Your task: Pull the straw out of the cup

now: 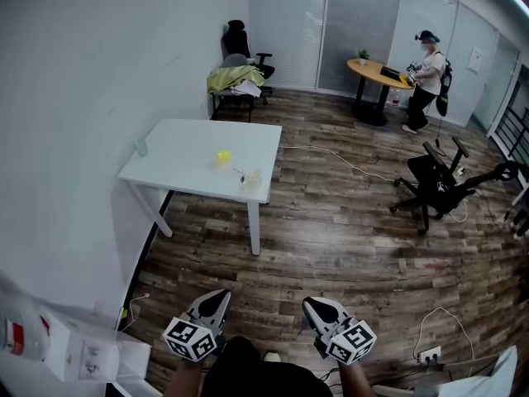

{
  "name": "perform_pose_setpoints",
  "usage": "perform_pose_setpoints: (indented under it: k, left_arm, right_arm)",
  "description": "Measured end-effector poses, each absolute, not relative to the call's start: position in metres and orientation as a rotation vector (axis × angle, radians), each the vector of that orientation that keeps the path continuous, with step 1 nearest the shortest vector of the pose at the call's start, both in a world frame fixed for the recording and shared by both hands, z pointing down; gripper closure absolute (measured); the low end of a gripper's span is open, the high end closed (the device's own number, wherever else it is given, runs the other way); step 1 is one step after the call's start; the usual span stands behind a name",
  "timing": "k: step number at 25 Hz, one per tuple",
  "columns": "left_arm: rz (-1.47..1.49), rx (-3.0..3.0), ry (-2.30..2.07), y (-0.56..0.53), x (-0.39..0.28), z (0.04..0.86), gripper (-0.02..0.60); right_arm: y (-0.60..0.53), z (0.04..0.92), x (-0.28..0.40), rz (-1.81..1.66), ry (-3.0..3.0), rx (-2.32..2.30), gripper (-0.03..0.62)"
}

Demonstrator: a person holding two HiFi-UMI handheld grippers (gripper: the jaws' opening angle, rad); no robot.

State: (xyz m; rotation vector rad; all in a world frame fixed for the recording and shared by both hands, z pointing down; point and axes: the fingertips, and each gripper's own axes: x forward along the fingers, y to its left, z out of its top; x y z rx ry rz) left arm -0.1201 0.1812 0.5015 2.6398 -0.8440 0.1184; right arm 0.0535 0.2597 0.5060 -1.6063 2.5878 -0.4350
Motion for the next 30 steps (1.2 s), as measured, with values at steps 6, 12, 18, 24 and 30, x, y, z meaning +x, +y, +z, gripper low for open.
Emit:
perform_pose_setpoints:
  k: [6,12,18,24,30]
  left_arm:
    - [0.112,2.646,-0.863,0.175,-0.118,0.501,0.567]
    - [0.113,2.649,-0.867,0.15,-0.115,0.505,0.566]
    - [0.114,2.636,-0.85,0.109,-0.113,0.515,0.568]
    - [0.124,2.628,-0.836,0.052,-0.109,0.523,0.568]
    - [0.113,2.645,-0.788,-0.006,-0.104,0.52,0.568]
  right_arm:
    - [0.252,0.506,0.051,-0.46,2.585,-1.563,0.571]
    - [0.231,0.508,0.05,-0.454,2.598,-1.574,0.572]
    - [0.191,0.513,0.051,-0.473,2.58,-1.598,0.572]
    - [0.134,0.514,0.052,-0.47,2.582,-1.618,0.572]
    - [0.076,0.508,0.051,-0.43,2.578,-1.667,0.572]
